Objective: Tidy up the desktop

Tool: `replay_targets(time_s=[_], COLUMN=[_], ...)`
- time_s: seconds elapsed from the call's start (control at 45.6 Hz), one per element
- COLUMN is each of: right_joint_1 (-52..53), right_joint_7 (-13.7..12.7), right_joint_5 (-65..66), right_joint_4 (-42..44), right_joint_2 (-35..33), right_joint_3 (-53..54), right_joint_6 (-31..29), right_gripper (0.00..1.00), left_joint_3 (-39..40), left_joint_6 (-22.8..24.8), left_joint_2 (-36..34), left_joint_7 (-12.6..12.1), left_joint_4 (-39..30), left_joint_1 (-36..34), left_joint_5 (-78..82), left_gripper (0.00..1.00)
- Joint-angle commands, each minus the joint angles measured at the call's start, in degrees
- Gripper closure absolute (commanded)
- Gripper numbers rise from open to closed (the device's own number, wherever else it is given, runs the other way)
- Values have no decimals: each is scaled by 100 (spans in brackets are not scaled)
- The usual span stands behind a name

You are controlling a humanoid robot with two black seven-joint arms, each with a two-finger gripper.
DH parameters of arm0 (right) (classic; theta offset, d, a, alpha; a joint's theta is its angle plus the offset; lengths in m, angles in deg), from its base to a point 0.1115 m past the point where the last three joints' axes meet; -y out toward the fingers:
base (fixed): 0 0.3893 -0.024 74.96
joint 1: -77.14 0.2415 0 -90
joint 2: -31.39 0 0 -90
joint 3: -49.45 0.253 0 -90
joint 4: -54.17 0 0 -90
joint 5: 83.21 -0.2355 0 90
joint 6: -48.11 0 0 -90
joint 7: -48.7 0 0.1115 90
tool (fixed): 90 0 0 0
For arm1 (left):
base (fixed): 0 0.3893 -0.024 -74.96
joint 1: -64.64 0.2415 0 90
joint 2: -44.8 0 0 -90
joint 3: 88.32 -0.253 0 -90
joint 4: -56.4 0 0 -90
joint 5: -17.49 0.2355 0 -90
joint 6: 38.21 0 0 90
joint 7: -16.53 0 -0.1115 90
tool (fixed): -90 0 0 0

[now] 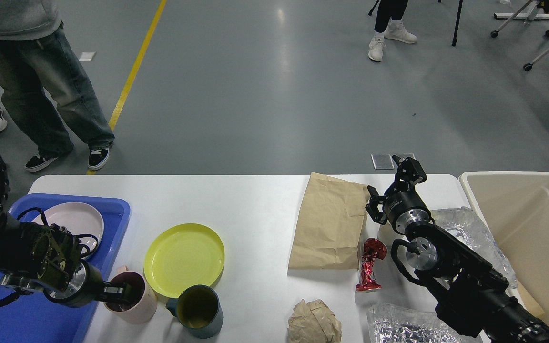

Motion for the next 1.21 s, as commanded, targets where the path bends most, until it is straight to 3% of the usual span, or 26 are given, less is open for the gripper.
replay_targets(time_s=[0.0, 0.482, 0.548, 0.658, 1.184], right_joint_1=[0, 0, 0, 0, 0], right_joint_7=[0, 0, 0, 0, 0], right_joint_5=[0, 0, 0, 0, 0], right_joint_4=[2, 2, 2, 2, 2], right_joint_2=[0, 0, 0, 0, 0], right_joint_3=[0, 0, 0, 0, 0], right_joint_6=[4, 4, -5, 4, -5], right_gripper=[0, 0, 0, 0, 0], left_joint_3=[66, 92, 92, 92, 92], left_joint_6=[-6, -6, -49, -102, -190], left_joint_2=[0, 0, 0, 0, 9], left_joint_7=[-100, -189, -232, -338, -329], left_joint_4=[4, -5, -5, -5, -5], left_joint_1=[44, 53, 53, 62, 62], left_joint_5=[-5, -5, -5, -5, 13], left_gripper=[33, 61, 69, 73, 94])
